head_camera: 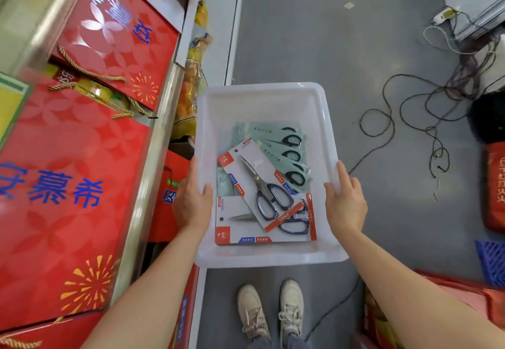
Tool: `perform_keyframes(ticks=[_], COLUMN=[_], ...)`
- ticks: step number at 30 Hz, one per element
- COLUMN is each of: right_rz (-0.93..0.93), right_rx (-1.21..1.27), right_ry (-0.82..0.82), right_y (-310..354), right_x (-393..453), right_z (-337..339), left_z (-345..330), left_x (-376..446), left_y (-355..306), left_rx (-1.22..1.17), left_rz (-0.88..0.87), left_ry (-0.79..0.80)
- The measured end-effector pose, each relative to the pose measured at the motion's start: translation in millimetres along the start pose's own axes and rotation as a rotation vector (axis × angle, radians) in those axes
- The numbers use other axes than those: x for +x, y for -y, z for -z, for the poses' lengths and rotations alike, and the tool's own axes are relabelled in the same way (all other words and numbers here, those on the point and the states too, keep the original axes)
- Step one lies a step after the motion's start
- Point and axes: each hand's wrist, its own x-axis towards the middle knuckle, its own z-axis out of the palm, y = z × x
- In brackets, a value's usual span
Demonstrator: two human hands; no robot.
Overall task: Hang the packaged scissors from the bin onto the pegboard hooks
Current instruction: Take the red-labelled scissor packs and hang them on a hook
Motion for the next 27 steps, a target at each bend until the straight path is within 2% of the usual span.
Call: perform_keyframes(ticks=[3, 5, 7, 8, 10, 11, 13, 15, 17, 21, 24, 27], right_rz=[0.034, 0.038, 0.031, 0.026, 0.021, 0.022, 0.029, 0.035, 0.029, 0.040, 0.054, 0.072], right_rx=[-0.057, -0.079, -0.084, -0.086, -0.089, -0.091, -0.095, -0.092, -0.089, -0.096, -0.116, -0.123], right_ry=[-0.019, -0.019, -0.011, -0.008, -0.008, -0.011, -0.023, -0.028, -0.029, -0.045, -0.051, -0.062], right_y=[-0.1, 0.2, 1.2, 1.7, 2.3, 2.2, 0.8, -0.6, -1.9, -1.2, -3.3, -2.3], right_x=[-0.9, -0.8, -0.3, -0.1, -0.3, -0.2, 0.6, 1.4, 2.3, 1.3, 1.8, 2.0], right_z=[1.4, 2.5, 3.7, 3.9, 4.1, 3.9, 3.2, 2.5, 1.2, -0.8, -1.5, -1.1], left_z=[-1.4, -4.9, -10.1, -13.8, -27.6, -37.2, -59.7, -76.2, -85.1, -92.2, -101.5, -102.9], left_x=[-2.3, -0.8, 1.2, 1.4, 0.0, -1.4, -0.6, 7.0, 17.0, 32.2, 34.5, 30.4], left_y=[-2.4, -2.5, -8.8, -15.8, -35.2, -44.3, -57.1, -66.0, -71.0, -66.6, -61.9, -66.6], left_rx=[0.141, 0.251, 0.305, 0.282, 0.176, 0.120, -0.006, -0.100, -0.078, -0.117, -0.210, -0.386], left_rz=[-0.008, -0.027, -0.130, -0.218, -0.300, -0.245, 0.052, 0.407, 0.577, 0.721, 0.660, 0.590], left_ry=[-0.002, -0.081, -0.186, -0.179, -0.031, 0.082, 0.246, 0.317, 0.328, 0.257, 0.185, 0.211])
